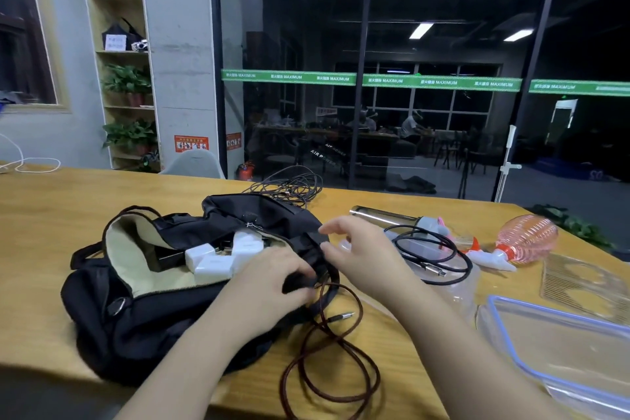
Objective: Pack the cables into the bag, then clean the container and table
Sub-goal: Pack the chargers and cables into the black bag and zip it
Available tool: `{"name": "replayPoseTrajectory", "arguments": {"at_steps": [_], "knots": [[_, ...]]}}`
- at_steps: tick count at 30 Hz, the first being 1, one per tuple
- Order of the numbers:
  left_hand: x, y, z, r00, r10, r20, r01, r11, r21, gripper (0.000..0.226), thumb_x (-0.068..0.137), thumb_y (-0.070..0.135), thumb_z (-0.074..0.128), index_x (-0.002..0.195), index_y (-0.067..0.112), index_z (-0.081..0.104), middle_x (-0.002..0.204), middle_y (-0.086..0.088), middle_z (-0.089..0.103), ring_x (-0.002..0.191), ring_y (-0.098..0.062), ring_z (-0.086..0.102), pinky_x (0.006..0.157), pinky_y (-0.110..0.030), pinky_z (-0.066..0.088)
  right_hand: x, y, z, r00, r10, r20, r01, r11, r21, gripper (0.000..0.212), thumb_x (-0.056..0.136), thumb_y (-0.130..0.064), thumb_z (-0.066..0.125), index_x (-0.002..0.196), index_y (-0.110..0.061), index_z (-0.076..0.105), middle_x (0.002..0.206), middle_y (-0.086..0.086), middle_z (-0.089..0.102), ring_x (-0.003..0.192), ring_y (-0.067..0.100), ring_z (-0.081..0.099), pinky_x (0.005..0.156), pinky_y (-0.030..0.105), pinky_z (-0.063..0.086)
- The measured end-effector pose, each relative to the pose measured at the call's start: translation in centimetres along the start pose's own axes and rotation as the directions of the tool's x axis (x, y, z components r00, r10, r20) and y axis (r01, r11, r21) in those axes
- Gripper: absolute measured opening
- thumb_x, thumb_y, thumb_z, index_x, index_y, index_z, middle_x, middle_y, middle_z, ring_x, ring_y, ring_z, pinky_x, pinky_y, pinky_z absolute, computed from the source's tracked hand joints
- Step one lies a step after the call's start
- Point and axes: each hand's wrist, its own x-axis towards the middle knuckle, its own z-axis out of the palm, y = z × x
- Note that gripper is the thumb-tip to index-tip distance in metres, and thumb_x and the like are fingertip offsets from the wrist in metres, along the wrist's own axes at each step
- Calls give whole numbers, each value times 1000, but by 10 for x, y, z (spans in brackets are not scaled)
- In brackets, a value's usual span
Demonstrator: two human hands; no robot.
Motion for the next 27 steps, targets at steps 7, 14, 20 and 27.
{"name": "replayPoseTrajectory", "arguments": {"at_steps": [7, 14, 20, 27], "knots": [[-13, 24, 21, 955, -97, 279, 46, 982, 183, 66, 65, 75, 52, 120, 39, 54, 118, 23, 50, 120, -1, 37, 116, -34, 12, -25, 31, -10, 983, 95, -159, -106, 993, -61, 28, 90, -22, 56, 118, -20, 59, 120, -8, 57, 117, 8, 47, 96, 21, 36], [-18, 23, 31, 931, -185, 315, 102, 960, 261, 51, 79, 66, 49, 125, 44, 50, 127, 21, 41, 126, -6, 29, 116, -34, 10, -30, 46, -12, 960, 183, -213, -208, 973, -103, 32, 92, -22, 55, 123, -18, 57, 124, -5, 54, 119, 10, 44, 97, 21, 34], [-22, 24, 32, 957, -158, 242, 114, 976, 187, 9, 83, 55, 55, 88, 48, 51, 123, 27, 38, 124, -3, 29, 108, -28, 22, -23, 55, -23, 908, 389, -158, -418, 872, -254, 28, 89, -37, 54, 101, -13, 59, 110, 4, 56, 108, 24, 51, 83, 31, 41], [-20, 29, 30, 961, -71, 266, 5, 971, 239, 7, 90, 46, 51, 87, 41, 45, 123, 23, 40, 128, 0, 24, 112, -27, 12, -12, 56, -21, 873, 469, -132, -480, 779, -403, 38, 90, -45, 52, 67, -17, 41, 92, 6, 57, 92, 25, 54, 70, 32, 41]]}}
